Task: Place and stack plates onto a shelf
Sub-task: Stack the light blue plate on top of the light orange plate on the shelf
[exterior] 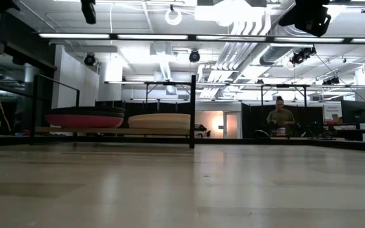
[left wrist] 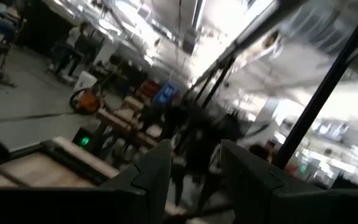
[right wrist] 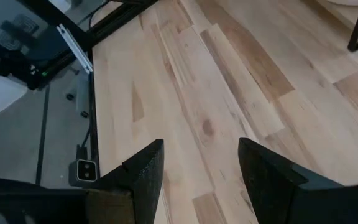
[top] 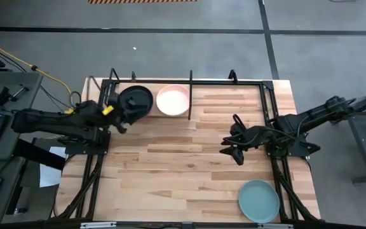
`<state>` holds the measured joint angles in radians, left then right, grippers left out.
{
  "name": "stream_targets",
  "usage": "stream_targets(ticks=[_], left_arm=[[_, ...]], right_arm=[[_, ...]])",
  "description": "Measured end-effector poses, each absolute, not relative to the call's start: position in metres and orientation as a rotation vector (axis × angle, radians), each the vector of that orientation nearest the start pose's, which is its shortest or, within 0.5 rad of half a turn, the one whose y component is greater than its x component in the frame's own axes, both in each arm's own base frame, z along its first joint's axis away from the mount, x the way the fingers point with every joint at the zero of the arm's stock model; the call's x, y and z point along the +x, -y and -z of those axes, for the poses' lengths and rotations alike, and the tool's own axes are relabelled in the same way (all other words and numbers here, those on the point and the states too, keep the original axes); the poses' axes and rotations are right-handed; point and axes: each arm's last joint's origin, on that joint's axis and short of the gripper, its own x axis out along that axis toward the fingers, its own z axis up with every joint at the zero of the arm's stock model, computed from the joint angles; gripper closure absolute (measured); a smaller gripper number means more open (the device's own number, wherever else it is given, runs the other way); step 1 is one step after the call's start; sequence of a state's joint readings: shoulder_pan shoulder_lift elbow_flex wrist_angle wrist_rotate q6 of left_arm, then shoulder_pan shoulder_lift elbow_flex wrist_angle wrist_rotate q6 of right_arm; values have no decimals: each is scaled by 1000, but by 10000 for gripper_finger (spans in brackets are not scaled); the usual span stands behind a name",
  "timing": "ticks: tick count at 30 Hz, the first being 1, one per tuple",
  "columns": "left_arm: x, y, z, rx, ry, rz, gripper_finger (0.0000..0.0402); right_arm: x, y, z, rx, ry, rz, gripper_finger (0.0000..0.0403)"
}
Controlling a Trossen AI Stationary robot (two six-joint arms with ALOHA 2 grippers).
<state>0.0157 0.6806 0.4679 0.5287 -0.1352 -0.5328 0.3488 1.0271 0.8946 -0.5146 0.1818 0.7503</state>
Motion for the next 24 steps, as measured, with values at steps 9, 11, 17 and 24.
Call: stream_targets(ticks=[9, 11, 17, 24], left_arm=[[187, -1, -284, -462, 195, -79, 271], [190, -1, -282, -461, 181, -83, 271], [192, -1, -280, -460, 170, -86, 271], [192, -1, -280, -458, 170, -86, 271]], right_arm=[[200, -67, -298, 546, -651, 79, 215], [200, -67, -298, 546, -651, 79, 215], [200, -67, -298, 546, -651, 79, 215], [200, -67, -299, 542, -646, 90, 215]])
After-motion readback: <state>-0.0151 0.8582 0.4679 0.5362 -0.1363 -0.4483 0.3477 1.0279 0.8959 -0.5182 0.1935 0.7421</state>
